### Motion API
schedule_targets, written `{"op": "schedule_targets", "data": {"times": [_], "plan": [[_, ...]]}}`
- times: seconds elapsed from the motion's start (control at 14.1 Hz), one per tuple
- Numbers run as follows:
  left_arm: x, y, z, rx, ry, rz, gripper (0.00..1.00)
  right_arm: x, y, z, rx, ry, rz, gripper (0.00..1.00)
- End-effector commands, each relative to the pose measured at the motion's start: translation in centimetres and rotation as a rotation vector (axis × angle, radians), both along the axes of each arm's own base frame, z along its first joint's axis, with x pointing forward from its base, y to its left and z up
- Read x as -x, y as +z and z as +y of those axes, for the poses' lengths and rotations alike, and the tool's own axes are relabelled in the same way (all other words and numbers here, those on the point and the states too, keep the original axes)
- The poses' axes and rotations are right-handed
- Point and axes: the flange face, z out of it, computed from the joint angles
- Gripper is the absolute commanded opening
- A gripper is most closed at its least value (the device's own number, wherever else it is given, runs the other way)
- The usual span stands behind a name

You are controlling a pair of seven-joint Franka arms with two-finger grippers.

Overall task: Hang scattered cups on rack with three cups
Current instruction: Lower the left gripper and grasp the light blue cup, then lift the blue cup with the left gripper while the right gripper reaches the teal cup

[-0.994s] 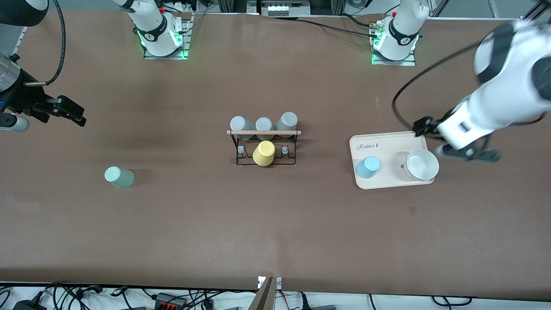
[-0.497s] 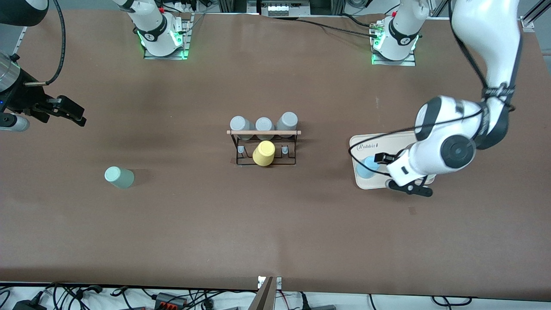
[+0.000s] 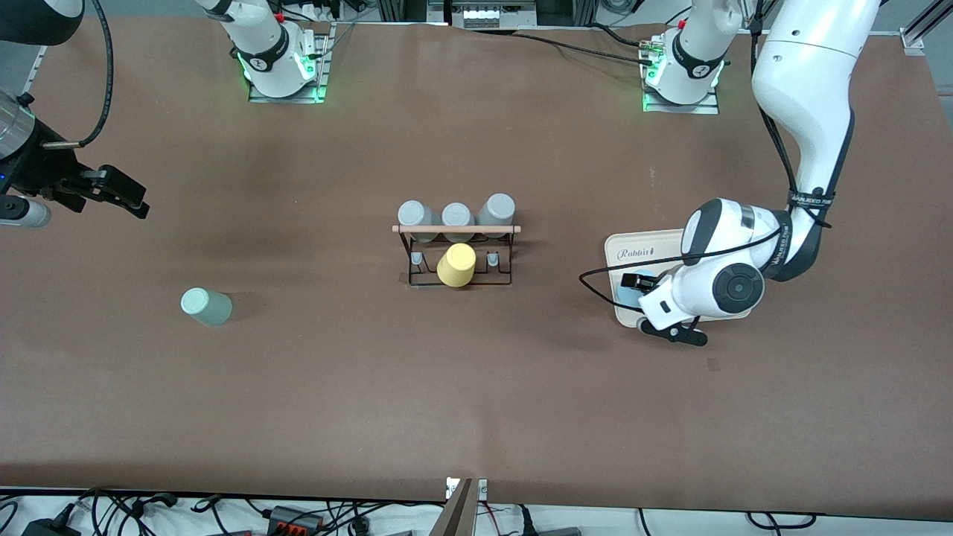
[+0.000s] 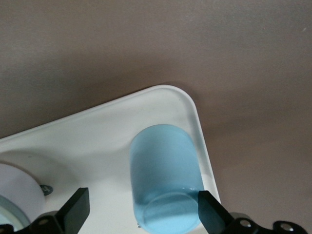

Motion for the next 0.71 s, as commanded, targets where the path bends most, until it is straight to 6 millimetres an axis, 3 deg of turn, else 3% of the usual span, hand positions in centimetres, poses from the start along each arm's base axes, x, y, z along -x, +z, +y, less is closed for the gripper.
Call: {"op": "schedule_targets", "data": {"times": [0.0, 0.14, 0.43, 0.57, 0.64], "plan": [[0.8, -0.5, -0.9, 0.021, -0.006, 0.007, 1.0, 0.0, 0.5, 0.1, 0.004, -0.012, -0.004, 1.0], [1.2, -0.8, -2.5, 0.037, -0.02, 0.018, 1.0, -0.1, 0.2, -0.2, -0.001, -0.02, -0.003, 1.0], [1.2, -1.4, -1.8, 0.037, -0.013, 0.033, 1.0, -0.8, -1.2, -0.6, 0.008, -0.013, 0.022, 1.0], [1.1, -1.3, -1.2, 0.04, -0.018, 0.031, 0.4, -1.2, -2.5, -0.7, 0.008, -0.016, 0.045, 1.0], [1.0, -1.0, -1.6, 0.037, -0.03, 0.029, 0.16, -1.3, -2.9, -0.9, 0.008, -0.019, 0.05, 1.0]]}}
